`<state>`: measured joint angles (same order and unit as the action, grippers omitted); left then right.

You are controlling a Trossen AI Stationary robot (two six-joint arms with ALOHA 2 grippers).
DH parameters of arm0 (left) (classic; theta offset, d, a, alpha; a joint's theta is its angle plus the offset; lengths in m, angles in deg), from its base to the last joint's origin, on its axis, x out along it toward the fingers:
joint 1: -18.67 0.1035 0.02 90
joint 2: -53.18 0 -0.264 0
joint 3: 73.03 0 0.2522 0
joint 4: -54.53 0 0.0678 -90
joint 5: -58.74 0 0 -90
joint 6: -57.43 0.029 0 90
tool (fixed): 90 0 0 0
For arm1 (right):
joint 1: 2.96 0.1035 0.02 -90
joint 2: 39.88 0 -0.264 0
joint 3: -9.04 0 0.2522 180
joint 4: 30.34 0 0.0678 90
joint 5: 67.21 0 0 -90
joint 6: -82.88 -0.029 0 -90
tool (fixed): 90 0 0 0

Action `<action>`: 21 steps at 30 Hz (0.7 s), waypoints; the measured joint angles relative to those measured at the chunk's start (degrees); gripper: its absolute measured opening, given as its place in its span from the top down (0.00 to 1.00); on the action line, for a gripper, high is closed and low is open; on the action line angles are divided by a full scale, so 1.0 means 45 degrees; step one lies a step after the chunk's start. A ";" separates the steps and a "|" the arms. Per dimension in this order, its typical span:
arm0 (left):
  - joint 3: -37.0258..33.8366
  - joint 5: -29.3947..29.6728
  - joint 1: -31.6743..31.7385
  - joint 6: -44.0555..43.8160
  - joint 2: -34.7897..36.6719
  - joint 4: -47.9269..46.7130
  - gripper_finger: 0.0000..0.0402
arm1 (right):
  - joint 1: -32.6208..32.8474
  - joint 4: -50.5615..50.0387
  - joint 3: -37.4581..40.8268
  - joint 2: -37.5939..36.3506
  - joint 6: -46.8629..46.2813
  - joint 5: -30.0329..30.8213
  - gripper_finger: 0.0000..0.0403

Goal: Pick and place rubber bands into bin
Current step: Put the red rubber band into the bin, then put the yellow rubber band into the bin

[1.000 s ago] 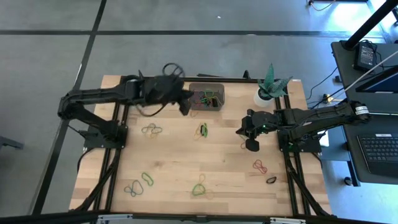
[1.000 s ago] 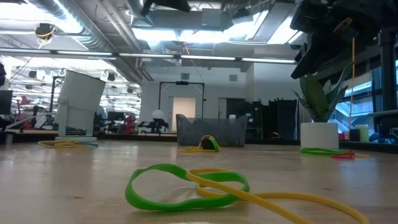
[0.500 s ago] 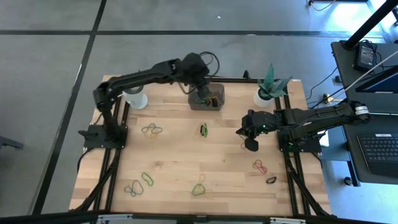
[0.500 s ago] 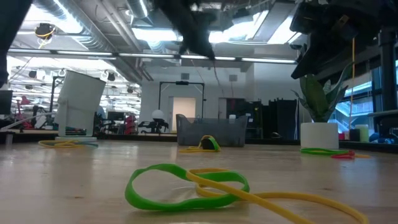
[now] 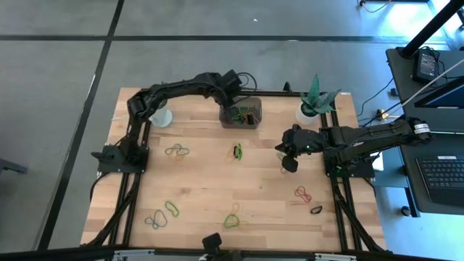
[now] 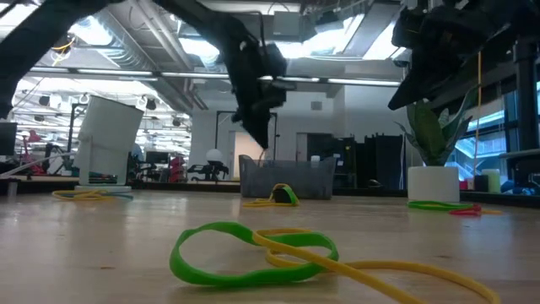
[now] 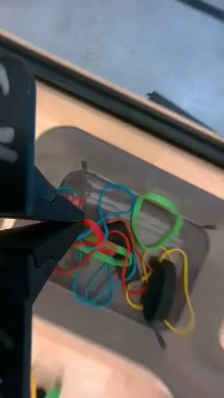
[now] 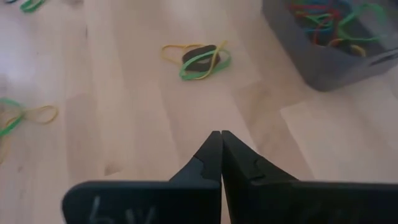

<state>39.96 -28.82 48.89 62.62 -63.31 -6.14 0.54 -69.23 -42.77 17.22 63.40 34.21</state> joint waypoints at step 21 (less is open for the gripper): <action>-0.0010 -0.0184 0.0051 -0.0306 -0.1603 0.0192 0.81 | -0.0003 0.0000 0.0000 0.0000 -0.0623 0.0259 1.00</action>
<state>39.91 -29.65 49.12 61.24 -70.52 -5.27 0.52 -69.23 -42.77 17.22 60.59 35.37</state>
